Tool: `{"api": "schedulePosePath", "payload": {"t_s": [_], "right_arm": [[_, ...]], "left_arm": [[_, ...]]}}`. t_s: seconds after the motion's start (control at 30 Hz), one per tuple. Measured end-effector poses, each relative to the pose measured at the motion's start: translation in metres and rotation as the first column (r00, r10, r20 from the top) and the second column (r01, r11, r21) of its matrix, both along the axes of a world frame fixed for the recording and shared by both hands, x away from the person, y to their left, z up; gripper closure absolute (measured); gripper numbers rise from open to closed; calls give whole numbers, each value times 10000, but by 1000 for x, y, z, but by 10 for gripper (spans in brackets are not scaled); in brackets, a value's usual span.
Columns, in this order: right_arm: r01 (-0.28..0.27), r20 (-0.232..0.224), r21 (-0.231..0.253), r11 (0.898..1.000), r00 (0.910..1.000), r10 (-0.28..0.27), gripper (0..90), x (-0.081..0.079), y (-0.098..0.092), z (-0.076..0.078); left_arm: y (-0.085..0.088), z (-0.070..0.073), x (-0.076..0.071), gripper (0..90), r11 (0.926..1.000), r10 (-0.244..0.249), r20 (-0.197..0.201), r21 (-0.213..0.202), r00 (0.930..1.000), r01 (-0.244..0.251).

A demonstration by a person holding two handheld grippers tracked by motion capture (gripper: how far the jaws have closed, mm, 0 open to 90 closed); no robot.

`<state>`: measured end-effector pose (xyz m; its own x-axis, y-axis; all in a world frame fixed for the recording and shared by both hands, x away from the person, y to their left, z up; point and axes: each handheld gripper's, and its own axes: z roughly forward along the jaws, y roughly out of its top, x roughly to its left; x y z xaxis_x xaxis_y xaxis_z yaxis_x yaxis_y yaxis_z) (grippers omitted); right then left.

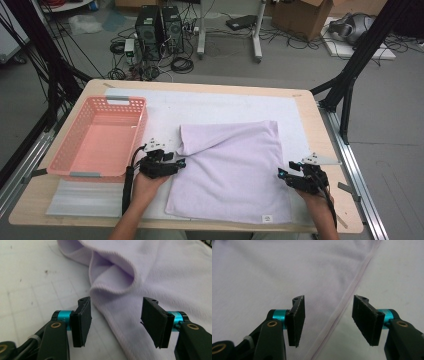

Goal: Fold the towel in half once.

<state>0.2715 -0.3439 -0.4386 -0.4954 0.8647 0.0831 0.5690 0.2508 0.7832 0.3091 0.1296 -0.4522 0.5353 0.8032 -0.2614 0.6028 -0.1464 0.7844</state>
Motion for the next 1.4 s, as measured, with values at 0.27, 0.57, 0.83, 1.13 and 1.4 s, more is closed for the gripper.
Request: {"api": "schedulePosePath", "payload": {"t_s": [0.27, 0.57, 0.83, 1.13, 1.4], "right_arm": [[-203, -496, -297, 9994, 9986, 188, 482, -30, 4, -9], [-296, -859, 616, 9977, 9957, 349, 848, -39, 5, -12], [-512, -996, 684, 9963, 9933, 579, 861, -55, -2, -7], [-844, -1138, 604, 9946, 9893, 909, 861, -92, -10, 1], [-942, -458, 561, 9940, 9942, 968, 607, -84, -7, 7]], "left_arm": [[1, 0, -39, 426, 9975, -689, -22, 126, 9976, 689], [-5, -1, -60, 768, 9964, -674, 55, 514, 9977, 670], [2, -2, -89, 860, 9947, -1025, -334, -82, 9942, 1023], [13, 4, -126, 859, 9827, -1794, -457, -553, 9827, 1768], [7, 19, -92, 529, 9867, -1433, 1168, -606, 9828, 1511]]}}
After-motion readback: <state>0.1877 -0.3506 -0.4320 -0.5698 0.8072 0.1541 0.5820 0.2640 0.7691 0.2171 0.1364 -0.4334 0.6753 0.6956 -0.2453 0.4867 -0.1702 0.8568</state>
